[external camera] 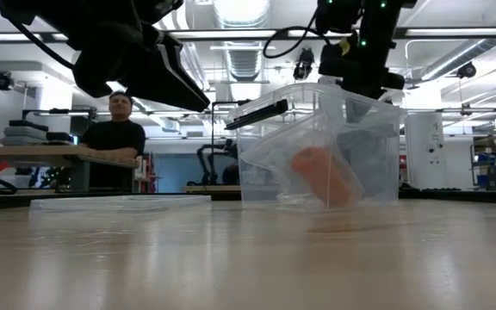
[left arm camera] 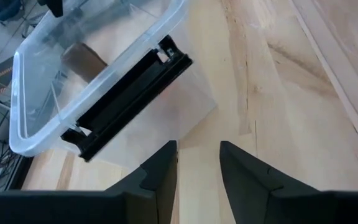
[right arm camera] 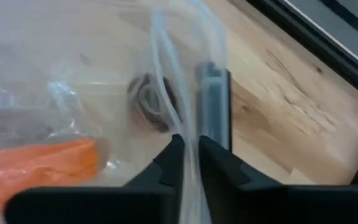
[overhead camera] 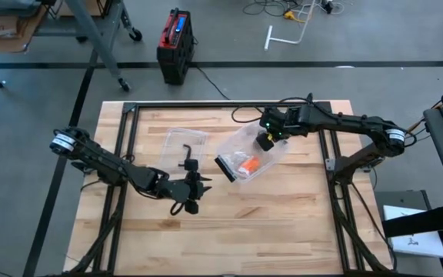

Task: Roll bandage
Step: Adjust the transparent zip bags

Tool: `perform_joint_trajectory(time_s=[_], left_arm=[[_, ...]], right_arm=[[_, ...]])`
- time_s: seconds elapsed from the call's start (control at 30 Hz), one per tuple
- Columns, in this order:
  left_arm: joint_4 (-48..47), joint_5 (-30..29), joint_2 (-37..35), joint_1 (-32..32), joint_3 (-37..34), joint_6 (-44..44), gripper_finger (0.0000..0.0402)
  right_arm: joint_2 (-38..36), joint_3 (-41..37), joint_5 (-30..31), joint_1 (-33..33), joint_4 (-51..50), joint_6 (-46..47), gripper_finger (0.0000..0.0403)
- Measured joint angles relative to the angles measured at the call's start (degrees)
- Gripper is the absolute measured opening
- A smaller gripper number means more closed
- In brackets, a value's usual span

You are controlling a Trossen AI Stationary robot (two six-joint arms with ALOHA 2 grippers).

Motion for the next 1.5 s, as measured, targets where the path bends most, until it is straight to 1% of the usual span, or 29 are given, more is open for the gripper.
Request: perform_joint_trajectory(time_s=[0.07, 0.2, 0.3, 0.43, 0.53, 0.6, 0.67, 0.73, 0.8, 0.83, 0.93, 1.1, 1.27, 1.5], left_arm=[[-0.01, 0.00, 0.00, 0.00, 0.00, 0.00, 0.0110], [0.12, 0.00, -0.04, 0.00, 0.00, 0.00, 0.0101], [0.15, 0.00, -0.20, 0.00, 0.00, 0.00, 0.0095], [0.11, 0.00, -0.21, 0.00, 0.00, 0.02, 0.0091], [0.06, 0.00, -0.43, 0.00, 0.00, 0.02, 0.0092], [0.22, 0.00, -0.71, 0.00, 0.00, 0.02, 0.0095], [0.36, 0.00, -0.86, 0.00, 0.00, 0.00, 0.0098], [1.36, -0.02, -0.87, 0.13, 0.00, 0.40, 0.0101], [2.64, -0.02, -0.87, 0.26, 0.00, 1.19, 0.0104], [3.05, -0.02, -0.87, 0.26, 0.00, 1.46, 0.0106], [3.56, -0.02, -0.90, 0.28, 0.00, 1.54, 0.0110], [3.37, -0.02, -1.07, 0.26, 0.15, 1.73, 0.0114], [0.73, -0.01, -1.14, 0.11, 0.17, 1.30, 0.0109], [0.23, 0.02, -1.47, 0.07, 0.17, 0.79, 0.0096]], right_arm=[[-0.34, -0.05, 0.28, 0.01, 0.18, -0.75, 0.0070], [-1.60, 0.17, 2.89, 0.00, 0.49, -3.42, 0.0133], [-3.11, 0.30, 2.91, 0.28, 1.11, -5.23, 0.0174], [-5.13, 0.31, 2.59, 2.08, 3.89, -7.05, 0.0211], [-6.47, 0.32, 2.61, 5.20, 7.94, -7.98, 0.0229], [-6.76, 0.34, 2.46, 8.41, 10.59, -8.41, 0.0236], [-5.70, 0.47, 0.48, 11.45, 13.49, -6.26, 0.0242], [-3.19, 0.58, -4.85, 13.38, 14.74, -3.49, 0.0246], [1.46, 1.86, -10.07, 14.71, 13.99, -1.10, 0.0250], [3.89, 2.82, -11.72, 15.04, 13.27, 0.21, 0.0252], [9.73, 6.51, -13.35, 15.41, 10.69, 1.43, 0.0260], [16.61, 11.96, -16.19, 15.27, 7.65, 0.37, 0.0272], [19.22, 13.59, -18.65, 15.06, 7.67, -0.04, 0.0271], [21.27, 13.50, -22.06, 13.99, 6.17, -3.48, 0.0236]])
